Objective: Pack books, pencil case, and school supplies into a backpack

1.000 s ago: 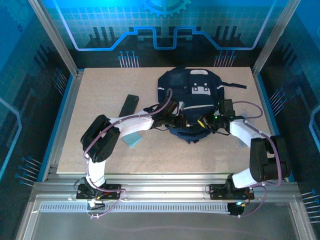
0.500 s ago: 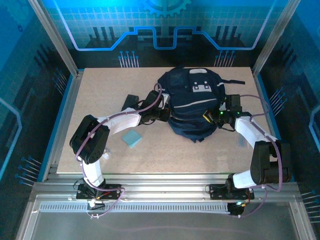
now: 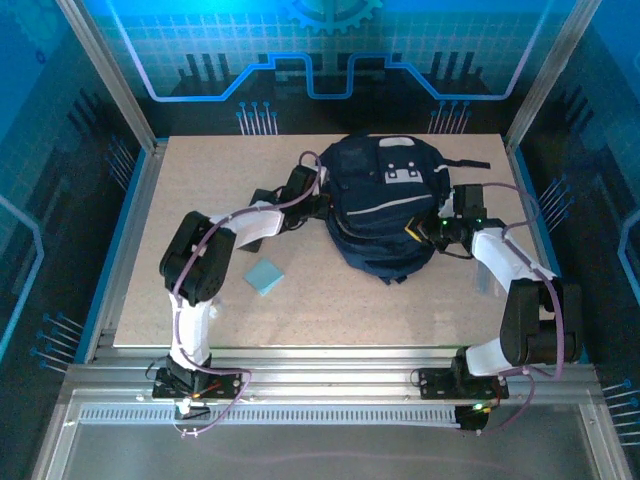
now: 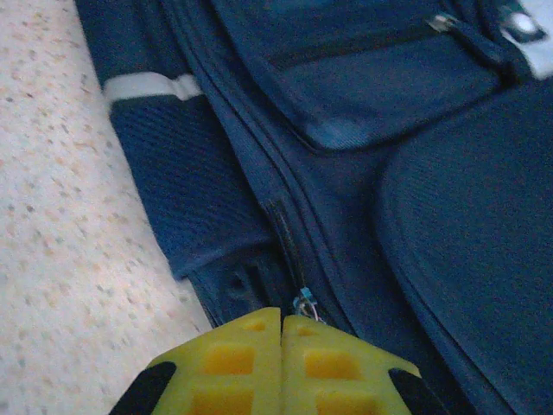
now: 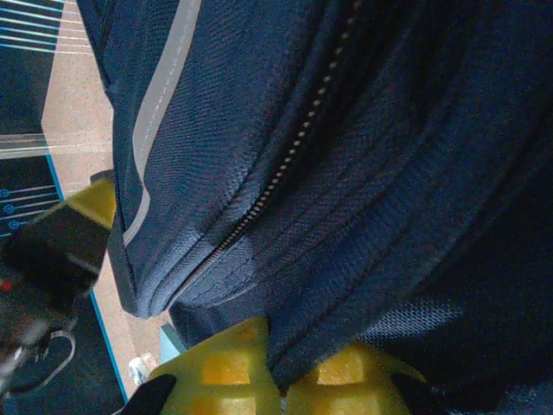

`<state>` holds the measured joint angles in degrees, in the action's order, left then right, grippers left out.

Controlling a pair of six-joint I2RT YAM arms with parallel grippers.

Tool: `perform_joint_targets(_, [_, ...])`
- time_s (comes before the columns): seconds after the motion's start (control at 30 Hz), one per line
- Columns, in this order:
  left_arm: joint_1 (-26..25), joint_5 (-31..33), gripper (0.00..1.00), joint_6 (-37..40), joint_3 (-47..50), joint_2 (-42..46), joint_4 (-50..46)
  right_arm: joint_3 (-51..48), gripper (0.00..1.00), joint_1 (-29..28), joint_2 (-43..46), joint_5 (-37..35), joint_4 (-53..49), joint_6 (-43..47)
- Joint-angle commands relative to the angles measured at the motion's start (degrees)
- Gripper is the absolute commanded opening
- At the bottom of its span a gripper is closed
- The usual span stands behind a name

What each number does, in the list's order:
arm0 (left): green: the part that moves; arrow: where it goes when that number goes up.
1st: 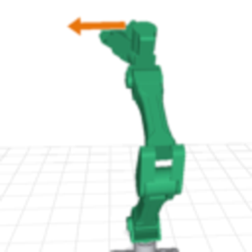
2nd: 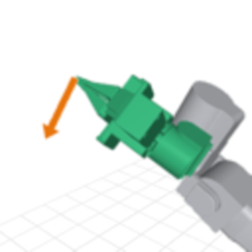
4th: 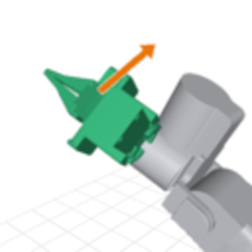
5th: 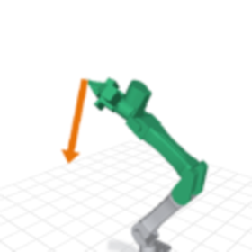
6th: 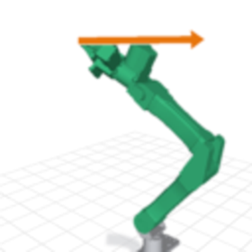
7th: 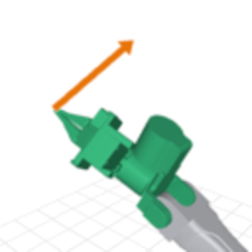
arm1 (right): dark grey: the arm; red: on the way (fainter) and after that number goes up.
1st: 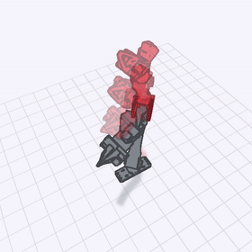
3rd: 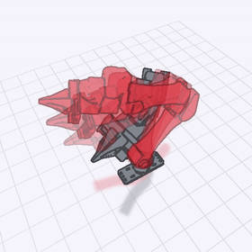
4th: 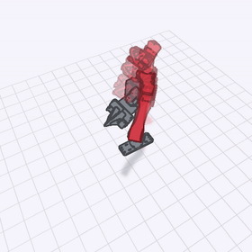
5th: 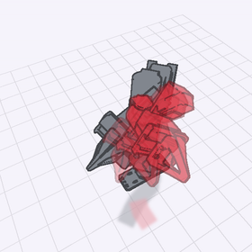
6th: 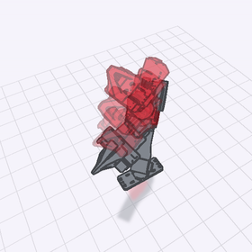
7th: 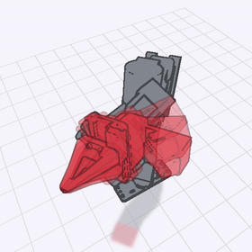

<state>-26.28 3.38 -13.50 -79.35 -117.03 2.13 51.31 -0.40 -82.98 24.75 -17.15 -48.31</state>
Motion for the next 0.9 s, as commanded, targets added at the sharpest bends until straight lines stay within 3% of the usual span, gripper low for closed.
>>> perform_joint_targets(0.0, [5.6, 10.9, 0.0, 0.6, -5.5, -3.3, -0.6, 2.6, 0.0, 1.9, -0.1, 0.4, -3.7, 3.5])
perform_joint_targets(0.23, [6.5, 10.7, 0.01, -1.5, -11.5, -4.4, -8.1, 4.9, 0.03, -0.3, -1.3, 1.8, -4.1, 4.0])
perform_joint_targets(0.27, [6.5, 10.1, 0.19, -2.1, -11.4, -3.6, -9.7, 5.3, 0.14, -1.0, -1.2, 1.8, -4.6, 4.1])
perform_joint_targets(0.3, [6.6, 9.8, 0.46, -2.5, -11.4, -2.5, -11.5, 5.6, 0.28, -1.4, -1.1, 1.9, -4.8, 4.2])
perform_joint_targets(0.37, [6.6, 9.7, 0.72, -2.8, -11.3, -0.4, -15.3, 6.0, 0.52, -2.7, -0.3, 2.2, -4.9, 4.9])
perform_joint_targets(0.4, [6.6, 10.0, 0.91, -2.8, -11.3, 0.8, -17.6, 6.2, 0.62, -3.4, 0.1, 1.8, -5.5, 5.2])
perform_joint_targets(0.43, [6.6, 10.4, 0.99, -2.6, -11.1, 1.6, -19.4, 6.3, 0.68, -3.9, 0.5, 1.5, -5.9, 5.4])
perform_joint_targets(0.53, [7.2, 11.4, 0.99, -1.9, -10.2, 4.5, -24.8, 6.4, 0.79, -5.0, 1.8, 0.9, -7.2, 6.0])
perform_joint_targets(0.87, [11.4, 7.7, 0.99, -1.1, -7.1, 6.3, -38.1, 5.9, 0.83, -6.8, 2.8, 0.3, -8.3, 8.0])
